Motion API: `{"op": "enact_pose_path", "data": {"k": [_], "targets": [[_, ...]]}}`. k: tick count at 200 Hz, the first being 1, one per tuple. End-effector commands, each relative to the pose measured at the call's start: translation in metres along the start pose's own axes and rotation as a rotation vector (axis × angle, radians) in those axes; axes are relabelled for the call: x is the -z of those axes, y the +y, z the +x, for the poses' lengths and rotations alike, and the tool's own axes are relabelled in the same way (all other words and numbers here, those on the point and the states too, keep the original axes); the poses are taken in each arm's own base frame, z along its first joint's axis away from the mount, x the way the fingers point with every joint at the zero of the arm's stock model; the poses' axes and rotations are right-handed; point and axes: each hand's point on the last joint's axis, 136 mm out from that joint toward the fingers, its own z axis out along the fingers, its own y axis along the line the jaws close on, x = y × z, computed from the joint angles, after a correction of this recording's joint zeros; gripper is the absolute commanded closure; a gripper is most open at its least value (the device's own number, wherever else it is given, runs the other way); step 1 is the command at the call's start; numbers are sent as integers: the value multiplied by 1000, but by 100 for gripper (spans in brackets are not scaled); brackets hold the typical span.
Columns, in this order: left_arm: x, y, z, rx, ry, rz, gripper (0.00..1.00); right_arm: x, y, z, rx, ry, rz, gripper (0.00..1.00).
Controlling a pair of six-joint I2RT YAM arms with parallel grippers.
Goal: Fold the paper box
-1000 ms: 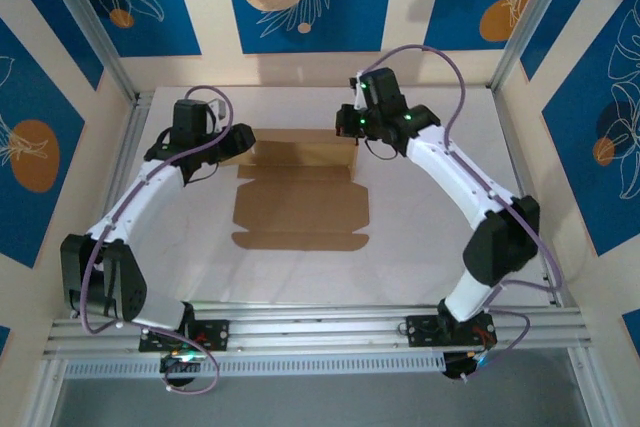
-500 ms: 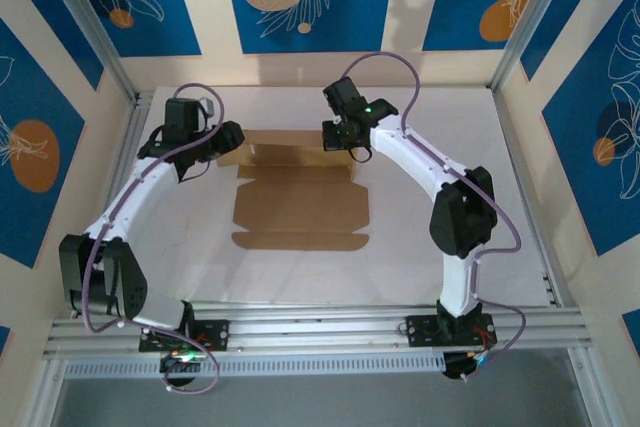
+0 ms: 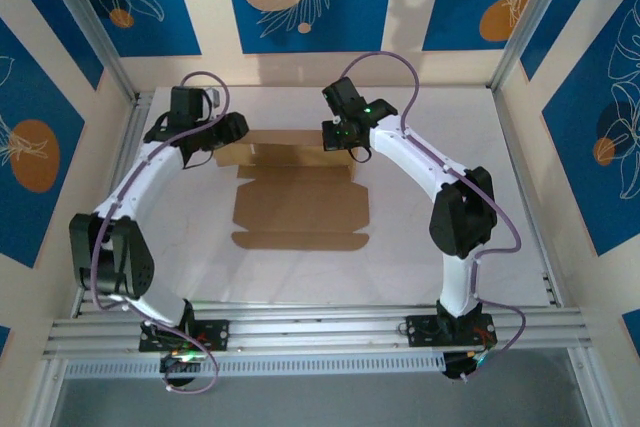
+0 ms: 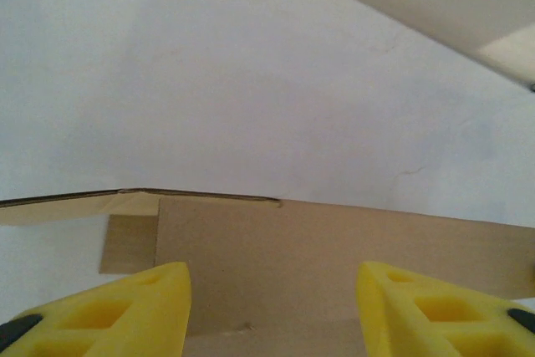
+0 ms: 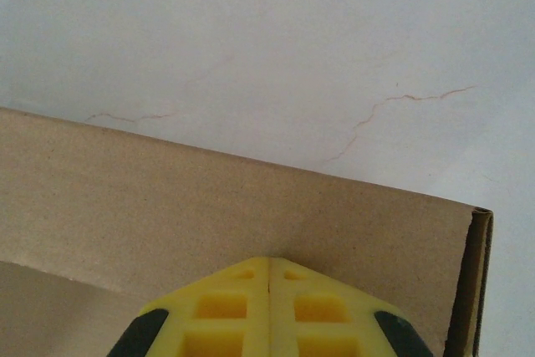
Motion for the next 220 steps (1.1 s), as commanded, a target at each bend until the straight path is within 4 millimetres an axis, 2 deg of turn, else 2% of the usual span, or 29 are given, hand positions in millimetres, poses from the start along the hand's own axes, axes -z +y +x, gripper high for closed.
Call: {"op": "enact_pose_path", "data": {"k": [1, 34, 106, 183, 220], "targets": [[-12, 1, 4, 32, 42, 32, 46, -6, -8, 14, 21, 59, 33, 100], [-29, -5, 17, 118, 70, 116, 47, -6, -4, 15, 26, 68, 15, 100], [-47, -17, 30, 209, 121, 238, 47, -9, 4, 15, 25, 95, -30, 100], [-53, -55, 16, 313, 94, 538, 56, -9, 10, 18, 26, 115, -74, 100], [-51, -66, 10, 354, 78, 650, 66, -8, 13, 19, 27, 119, -91, 100]]}}
